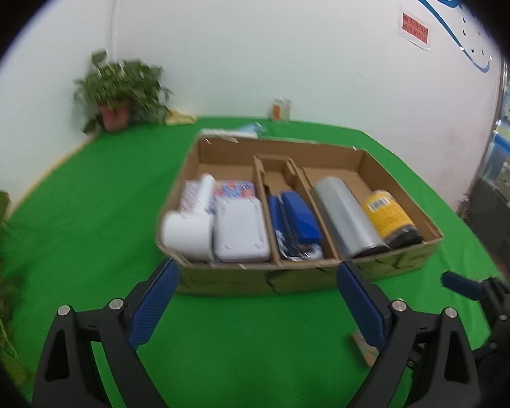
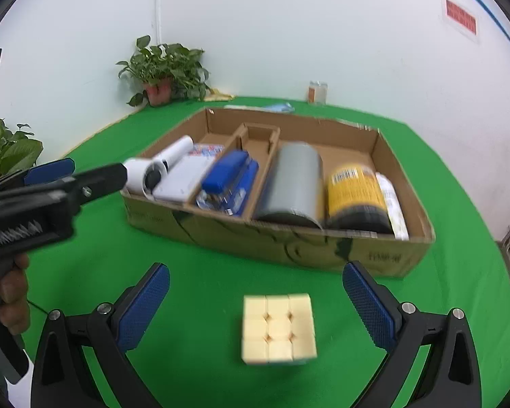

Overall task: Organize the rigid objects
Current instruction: 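Move the left gripper to the pastel Rubik's cube and grasp it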

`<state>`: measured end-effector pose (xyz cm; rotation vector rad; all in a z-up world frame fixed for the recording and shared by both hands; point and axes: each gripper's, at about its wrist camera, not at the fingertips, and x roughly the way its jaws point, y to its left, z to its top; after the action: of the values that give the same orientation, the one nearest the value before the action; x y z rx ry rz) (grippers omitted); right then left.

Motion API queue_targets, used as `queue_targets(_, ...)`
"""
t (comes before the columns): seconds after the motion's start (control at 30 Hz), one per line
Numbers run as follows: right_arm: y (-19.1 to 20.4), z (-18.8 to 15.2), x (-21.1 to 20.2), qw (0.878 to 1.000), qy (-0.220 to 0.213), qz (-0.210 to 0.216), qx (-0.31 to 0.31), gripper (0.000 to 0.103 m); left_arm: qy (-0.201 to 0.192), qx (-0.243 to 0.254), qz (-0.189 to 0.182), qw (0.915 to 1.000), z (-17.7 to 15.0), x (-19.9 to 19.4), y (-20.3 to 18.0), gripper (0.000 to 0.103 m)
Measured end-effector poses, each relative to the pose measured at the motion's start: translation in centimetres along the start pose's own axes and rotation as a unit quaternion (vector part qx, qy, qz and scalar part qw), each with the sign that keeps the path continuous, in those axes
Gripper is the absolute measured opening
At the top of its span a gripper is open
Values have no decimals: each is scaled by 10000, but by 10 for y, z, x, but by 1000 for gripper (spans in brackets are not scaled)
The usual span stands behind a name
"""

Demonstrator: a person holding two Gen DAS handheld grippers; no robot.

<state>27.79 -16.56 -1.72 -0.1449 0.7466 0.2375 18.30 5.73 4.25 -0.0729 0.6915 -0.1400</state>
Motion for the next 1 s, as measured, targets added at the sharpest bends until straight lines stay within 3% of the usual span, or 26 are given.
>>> queue_targets(0.1,-19,-19,14,9988,433,117,219,102,558,-311,-554,9964,-13,15,-2,94)
queue_targets(0.2,-35,-38,28,9942,838,388,557,100,1156,-691,-1092,9849,-28,35,-5,94)
queue_targets(0.3,-47,-54,34,9879,981,866,837,99,1691,-1053,-1651,9659,-41,55,-9,94)
queue_targets(0.4,-50,-63,39,9827,980,1310,867,92,2258,-1432,-2185,9385,-53,76,-15,94)
queue_targets(0.5,-52,-65,40,9784,973,1636,810,91,2493,-1576,-2488,9226,-60,87,-25,94)
queue_targets(0.67,-56,-65,39,9773,991,1846,301,89,2772,-1639,-2811,9040,-67,103,-42,92)
queue_targets(0.73,-58,-64,44,9765,1103,1839,199,85,2842,-1679,-2836,9003,-68,111,-49,91)
queue_targets(0.83,-53,-65,59,9753,1389,1715,41,69,3004,-1762,-2771,8955,-73,121,-52,83)
queue_targets(1.0,-43,-63,68,9778,1427,1525,-156,61,3060,-1846,-2827,8902,-76,127,-57,69)
